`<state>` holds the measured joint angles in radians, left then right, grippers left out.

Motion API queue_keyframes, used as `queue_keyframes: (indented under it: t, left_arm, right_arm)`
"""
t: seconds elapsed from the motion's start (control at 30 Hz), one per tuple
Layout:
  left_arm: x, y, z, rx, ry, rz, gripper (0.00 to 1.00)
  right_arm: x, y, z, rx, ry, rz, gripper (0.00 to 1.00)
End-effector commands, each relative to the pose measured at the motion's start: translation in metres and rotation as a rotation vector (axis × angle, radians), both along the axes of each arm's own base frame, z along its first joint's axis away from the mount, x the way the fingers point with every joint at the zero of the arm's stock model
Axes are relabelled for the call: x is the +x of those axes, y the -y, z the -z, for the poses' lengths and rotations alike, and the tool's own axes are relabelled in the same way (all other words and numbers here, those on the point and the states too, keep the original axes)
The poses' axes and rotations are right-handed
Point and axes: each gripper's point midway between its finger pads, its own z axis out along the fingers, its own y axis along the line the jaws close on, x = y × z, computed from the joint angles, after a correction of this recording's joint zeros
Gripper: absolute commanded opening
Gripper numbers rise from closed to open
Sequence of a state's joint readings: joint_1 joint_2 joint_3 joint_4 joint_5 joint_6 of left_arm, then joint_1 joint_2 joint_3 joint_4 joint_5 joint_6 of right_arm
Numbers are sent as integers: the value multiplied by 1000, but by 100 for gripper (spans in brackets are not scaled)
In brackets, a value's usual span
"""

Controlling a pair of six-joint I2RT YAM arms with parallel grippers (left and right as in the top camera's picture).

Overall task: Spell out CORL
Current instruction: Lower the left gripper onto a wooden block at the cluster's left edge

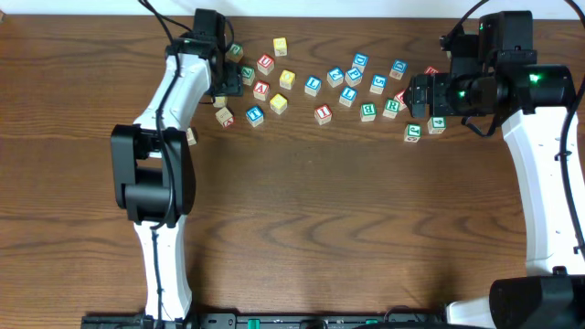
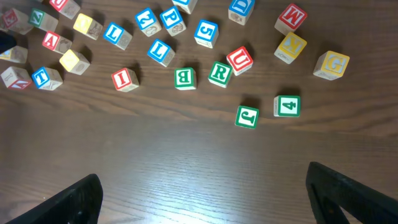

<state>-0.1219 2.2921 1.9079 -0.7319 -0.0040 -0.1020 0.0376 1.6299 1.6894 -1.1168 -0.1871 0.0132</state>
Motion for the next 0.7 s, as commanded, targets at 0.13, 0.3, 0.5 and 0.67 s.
queue_keyframes:
  t: [0.13, 0.3, 0.5, 0.67]
  left_arm:
    - [4, 1, 12, 15, -10, -8, 74]
    - [5, -6, 12, 48, -3, -21, 74]
    - [3, -6, 23, 50, -16, -21, 74]
    - [3, -7, 32, 51, -27, -23, 70]
  right_arm:
    - [2, -1, -6, -1, 18, -15, 99]
    - [2, -1, -6, -1, 17, -15, 99]
    - [2, -1, -5, -1, 16, -15, 99]
    - [1, -1, -5, -1, 12, -15, 99]
